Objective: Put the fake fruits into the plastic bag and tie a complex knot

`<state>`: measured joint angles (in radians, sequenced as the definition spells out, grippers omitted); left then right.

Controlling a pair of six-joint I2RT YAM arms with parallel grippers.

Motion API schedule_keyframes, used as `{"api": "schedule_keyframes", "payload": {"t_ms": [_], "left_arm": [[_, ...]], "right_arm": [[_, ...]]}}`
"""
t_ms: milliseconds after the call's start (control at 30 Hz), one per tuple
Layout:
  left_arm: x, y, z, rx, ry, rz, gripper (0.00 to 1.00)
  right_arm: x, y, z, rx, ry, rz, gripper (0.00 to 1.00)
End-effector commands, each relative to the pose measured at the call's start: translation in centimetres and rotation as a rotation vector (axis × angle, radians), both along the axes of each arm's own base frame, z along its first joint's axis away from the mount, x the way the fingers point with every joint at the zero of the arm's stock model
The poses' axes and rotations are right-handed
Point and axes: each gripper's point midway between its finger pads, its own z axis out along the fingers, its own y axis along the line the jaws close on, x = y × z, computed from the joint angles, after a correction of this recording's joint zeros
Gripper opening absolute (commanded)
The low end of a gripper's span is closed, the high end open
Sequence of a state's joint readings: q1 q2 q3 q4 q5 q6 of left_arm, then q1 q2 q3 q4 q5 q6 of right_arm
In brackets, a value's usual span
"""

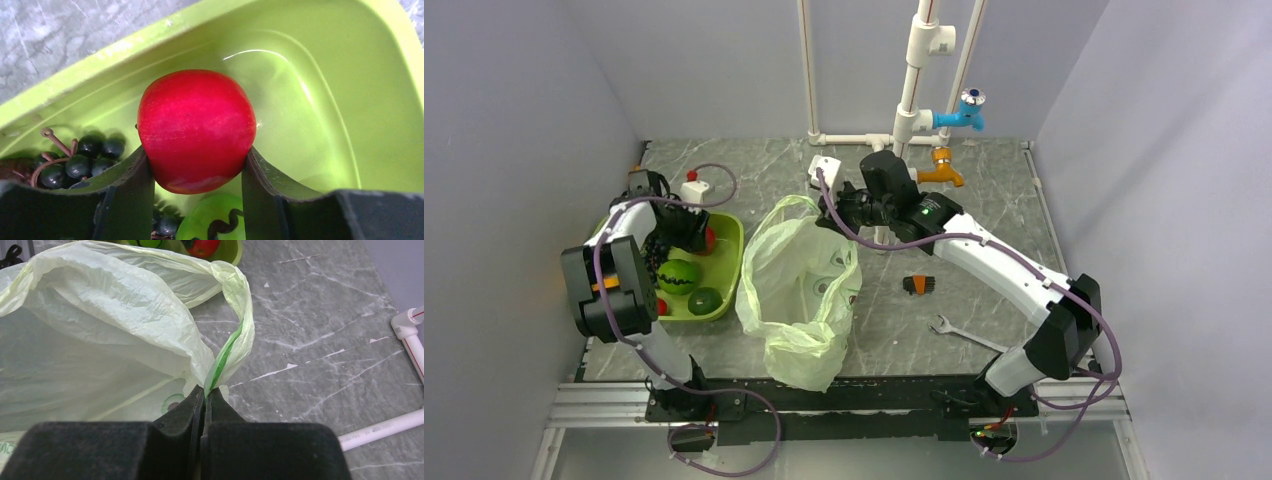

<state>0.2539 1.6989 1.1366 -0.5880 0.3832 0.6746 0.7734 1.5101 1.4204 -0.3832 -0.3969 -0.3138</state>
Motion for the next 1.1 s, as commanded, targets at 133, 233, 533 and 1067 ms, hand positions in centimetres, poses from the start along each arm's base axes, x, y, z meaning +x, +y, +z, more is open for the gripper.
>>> {"api": "schedule_keyframes", "payload": {"t_ms": [133,233,533,1067], "left_arm": [[-1.9,-5.1,11.5,-0.328,-0.118,-0.088,0.32],[-6.1,-9.5,19.8,-0.483,-0.224,-0.280,0.34],[-17.5,-19.1,25.4,-0.474,-0.457,-0.794,0.38],[-12.6,-22.0,11.9,-0.071,-0.368,-1.048,0.50]], "right_arm": [[0.2,0.5,1.8,0.044,-0.068,0.023,0.00],[0.6,0.5,1.8,0.052,-0.047,0.005,0.00],[2.7,1.4,-1.9,0.046,0.100,-0.051,0.00],[3.9,3.9,-3.5,0.063,0.216,-0.019,0.00]]}}
